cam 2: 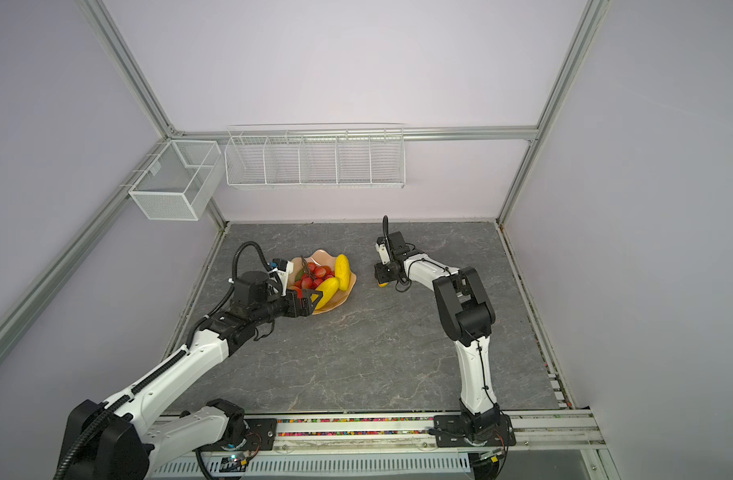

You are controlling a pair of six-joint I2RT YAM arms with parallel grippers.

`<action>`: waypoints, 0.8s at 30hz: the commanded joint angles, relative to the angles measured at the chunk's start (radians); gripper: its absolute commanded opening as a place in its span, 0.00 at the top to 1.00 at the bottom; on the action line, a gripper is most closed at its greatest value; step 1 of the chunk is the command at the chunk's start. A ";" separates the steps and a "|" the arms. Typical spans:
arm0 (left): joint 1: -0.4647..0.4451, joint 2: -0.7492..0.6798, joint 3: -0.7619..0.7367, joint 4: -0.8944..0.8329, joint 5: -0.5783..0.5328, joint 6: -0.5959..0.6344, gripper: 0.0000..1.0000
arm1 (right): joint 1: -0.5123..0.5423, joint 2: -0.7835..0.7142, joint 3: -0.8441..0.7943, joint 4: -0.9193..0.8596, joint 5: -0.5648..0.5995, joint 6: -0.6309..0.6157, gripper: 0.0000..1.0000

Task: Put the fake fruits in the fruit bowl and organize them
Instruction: 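Grasp the far red-yellow mango with the right gripper, then carry the mango over the bowl and release it with the right gripper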

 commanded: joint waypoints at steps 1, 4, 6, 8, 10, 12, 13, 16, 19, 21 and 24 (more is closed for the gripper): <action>0.000 -0.025 -0.014 0.032 -0.050 -0.013 0.01 | 0.004 -0.062 0.005 0.008 -0.017 0.000 0.56; 0.003 -0.033 -0.022 0.033 -0.095 -0.038 0.01 | 0.008 -0.103 0.014 0.013 -0.034 0.001 0.57; 0.009 -0.040 -0.032 0.037 -0.134 -0.062 0.00 | 0.021 -0.127 0.023 0.030 -0.054 -0.002 0.57; 0.024 -0.045 -0.043 0.049 -0.148 -0.081 0.00 | 0.040 -0.138 0.049 0.036 -0.062 -0.009 0.57; 0.045 -0.049 -0.056 0.070 -0.152 -0.103 0.00 | 0.065 -0.141 0.084 0.044 -0.069 -0.016 0.57; 0.056 -0.055 -0.067 0.084 -0.169 -0.118 0.00 | 0.103 -0.134 0.128 0.061 -0.070 -0.032 0.57; 0.058 -0.057 -0.070 0.088 -0.177 -0.122 0.00 | 0.119 -0.128 0.148 0.067 -0.061 -0.040 0.58; 0.062 -0.060 -0.080 0.109 -0.197 -0.138 0.00 | 0.173 -0.089 0.218 0.102 -0.044 -0.070 0.58; 0.063 -0.066 -0.097 0.133 -0.215 -0.153 0.00 | 0.208 -0.039 0.272 0.161 -0.031 -0.052 0.58; 0.065 -0.075 -0.111 0.147 -0.235 -0.163 0.00 | 0.222 0.006 0.312 0.200 -0.041 -0.027 0.58; 0.064 -0.099 -0.137 0.168 -0.265 -0.179 0.00 | 0.237 0.071 0.373 0.232 -0.061 -0.005 0.58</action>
